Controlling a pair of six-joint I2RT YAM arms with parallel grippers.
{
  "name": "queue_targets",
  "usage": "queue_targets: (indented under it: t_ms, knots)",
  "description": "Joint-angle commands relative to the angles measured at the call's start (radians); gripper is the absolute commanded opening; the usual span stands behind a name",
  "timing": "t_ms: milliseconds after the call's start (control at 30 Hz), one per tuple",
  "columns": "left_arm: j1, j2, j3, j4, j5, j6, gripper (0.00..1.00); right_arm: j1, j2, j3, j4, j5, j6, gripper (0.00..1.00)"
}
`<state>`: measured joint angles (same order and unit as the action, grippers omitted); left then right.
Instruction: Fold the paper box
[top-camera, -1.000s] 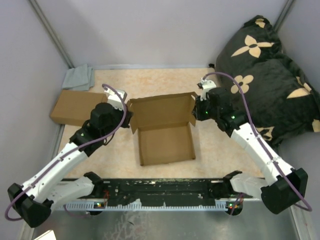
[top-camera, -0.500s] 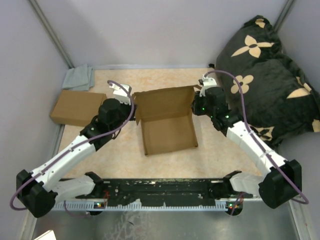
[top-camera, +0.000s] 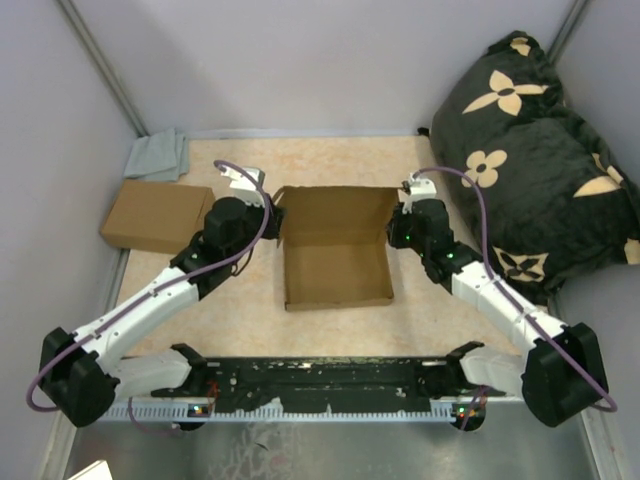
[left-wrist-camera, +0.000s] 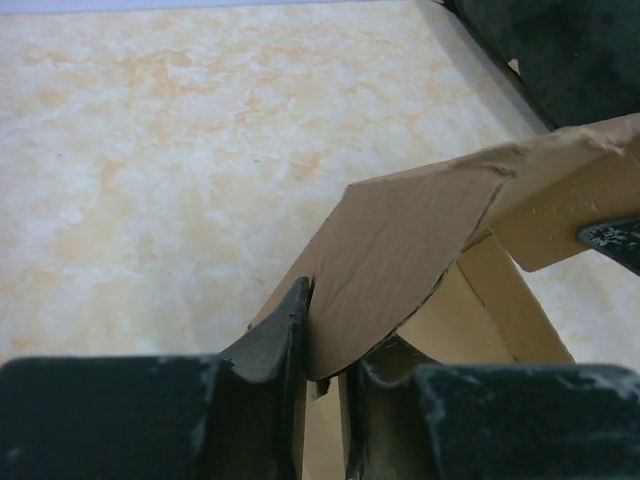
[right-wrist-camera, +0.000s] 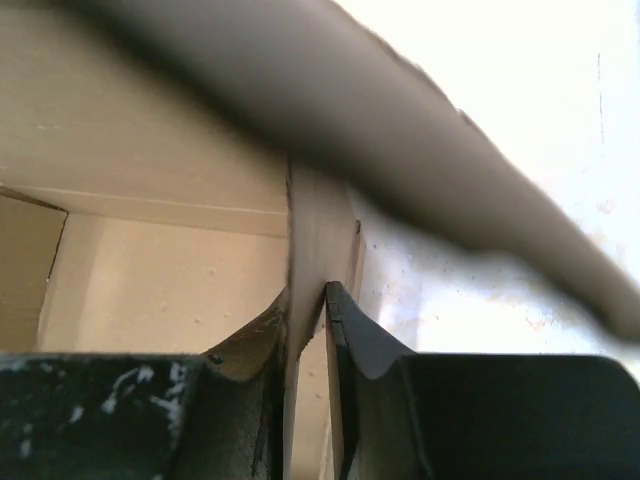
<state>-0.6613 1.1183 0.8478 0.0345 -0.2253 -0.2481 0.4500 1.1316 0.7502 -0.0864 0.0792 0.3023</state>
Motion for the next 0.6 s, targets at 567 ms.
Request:
queue_targets:
  t_ms: [567]
  knots:
    - [-0.017, 0.034, -0.076, 0.029, 0.114, -0.157, 0.15, 0.154, -0.144, -0.097, 0.028, 0.200, 0.059, 0.17]
